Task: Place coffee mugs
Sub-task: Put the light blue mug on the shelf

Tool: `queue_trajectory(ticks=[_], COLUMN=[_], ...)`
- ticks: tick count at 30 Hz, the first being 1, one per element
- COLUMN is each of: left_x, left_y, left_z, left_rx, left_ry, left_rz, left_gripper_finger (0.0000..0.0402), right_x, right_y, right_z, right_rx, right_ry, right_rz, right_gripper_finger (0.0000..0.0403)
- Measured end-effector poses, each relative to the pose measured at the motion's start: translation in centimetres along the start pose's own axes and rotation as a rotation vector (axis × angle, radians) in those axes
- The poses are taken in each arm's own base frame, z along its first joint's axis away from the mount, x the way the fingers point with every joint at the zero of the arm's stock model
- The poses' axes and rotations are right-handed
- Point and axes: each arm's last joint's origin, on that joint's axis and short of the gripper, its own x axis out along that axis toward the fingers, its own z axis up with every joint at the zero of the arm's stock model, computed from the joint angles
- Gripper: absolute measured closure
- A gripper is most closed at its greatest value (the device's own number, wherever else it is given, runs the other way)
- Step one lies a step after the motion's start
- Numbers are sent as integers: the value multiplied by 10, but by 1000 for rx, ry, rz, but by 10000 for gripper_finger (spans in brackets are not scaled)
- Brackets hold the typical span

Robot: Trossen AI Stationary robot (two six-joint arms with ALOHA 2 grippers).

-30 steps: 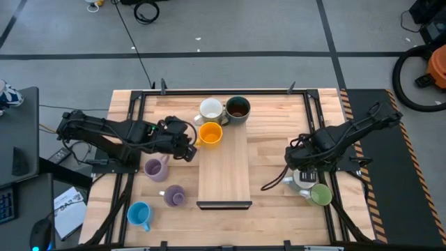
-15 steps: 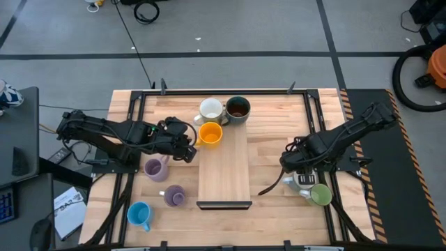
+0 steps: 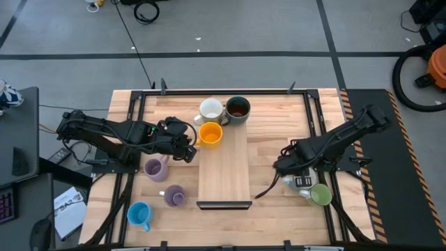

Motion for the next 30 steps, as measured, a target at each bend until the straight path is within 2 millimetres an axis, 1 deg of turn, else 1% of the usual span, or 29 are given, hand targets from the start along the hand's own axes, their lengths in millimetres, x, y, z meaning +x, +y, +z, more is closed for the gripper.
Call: queue_trajectory(ticks=[5, 9, 13, 19, 25, 30], left_x=[0, 0, 0, 0, 0, 0], left_y=[0, 0, 0, 0, -1, -1], left_z=[0, 0, 0, 0, 0, 0], left_rx=[0, 0, 0, -2, -3, -4], left_ry=[0, 0, 0, -2, -3, -3], left_rz=[0, 0, -1, -2, -4, -5], left_gripper_finger=[299, 299, 299, 299, 299, 299], right_x=[7, 12, 14, 12, 12, 13], right_y=[3, 5, 7, 8, 6, 0], right_z=[8, 13, 16, 18, 19, 21], right_rx=[-1, -34, -76, -155, -276, -395], right_ry=[37, 56, 38, 14, 11, 2], right_rz=[-16, -23, -15, 3, 7, -51], right_gripper_finger=[252, 270, 305, 375, 377, 354])
